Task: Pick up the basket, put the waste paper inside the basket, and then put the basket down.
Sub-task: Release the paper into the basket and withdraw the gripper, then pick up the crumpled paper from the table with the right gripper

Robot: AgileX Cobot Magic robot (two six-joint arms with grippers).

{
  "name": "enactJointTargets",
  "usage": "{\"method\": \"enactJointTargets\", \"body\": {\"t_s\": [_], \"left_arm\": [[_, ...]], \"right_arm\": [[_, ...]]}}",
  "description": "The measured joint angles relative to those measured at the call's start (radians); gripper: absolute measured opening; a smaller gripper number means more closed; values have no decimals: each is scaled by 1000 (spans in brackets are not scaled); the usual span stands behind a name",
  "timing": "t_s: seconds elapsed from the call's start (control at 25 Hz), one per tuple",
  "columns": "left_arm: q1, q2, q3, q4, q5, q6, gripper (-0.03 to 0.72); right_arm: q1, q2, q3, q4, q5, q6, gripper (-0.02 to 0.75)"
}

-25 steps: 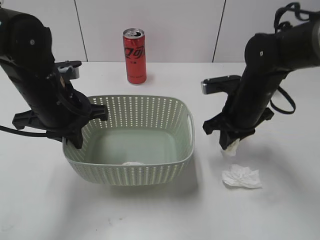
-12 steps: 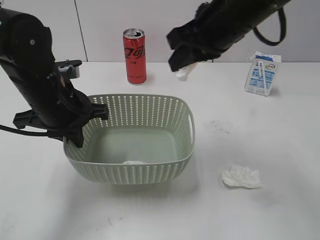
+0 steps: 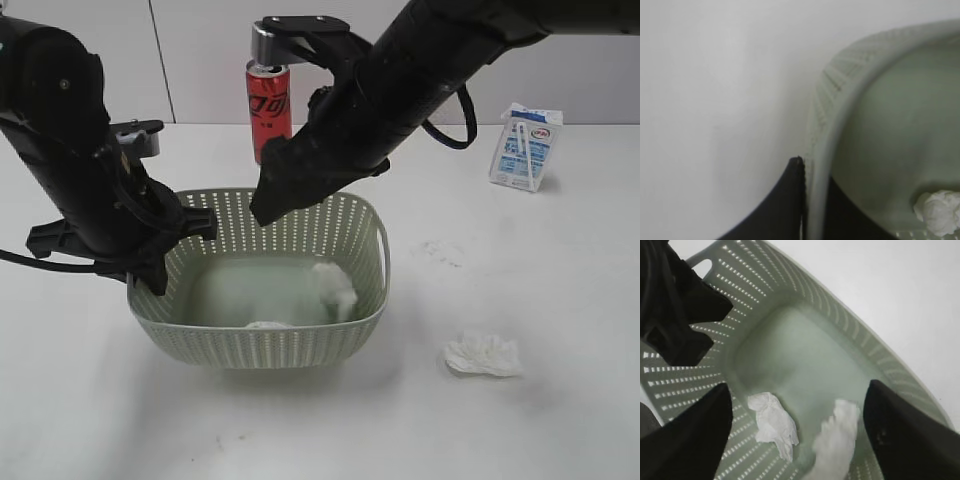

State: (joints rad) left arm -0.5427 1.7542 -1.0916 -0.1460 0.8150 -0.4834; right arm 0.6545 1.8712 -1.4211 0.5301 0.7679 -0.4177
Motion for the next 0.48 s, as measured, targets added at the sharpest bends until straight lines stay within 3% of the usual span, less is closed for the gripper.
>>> {"method": "enactJointTargets", "body": {"t_s": [0.08,0.24,0.48], "left_arm": [[0,0,0,0,0,0,-17],[0,0,0,0,1,2,-17],[0,0,0,0,1,2,-17]], "right_arm": [[-4,-7,-20,-29,30,12,622],[-34,-38,-93,-198,184,137,622],[-176,-87,-62,-300,423,200,602]]}}
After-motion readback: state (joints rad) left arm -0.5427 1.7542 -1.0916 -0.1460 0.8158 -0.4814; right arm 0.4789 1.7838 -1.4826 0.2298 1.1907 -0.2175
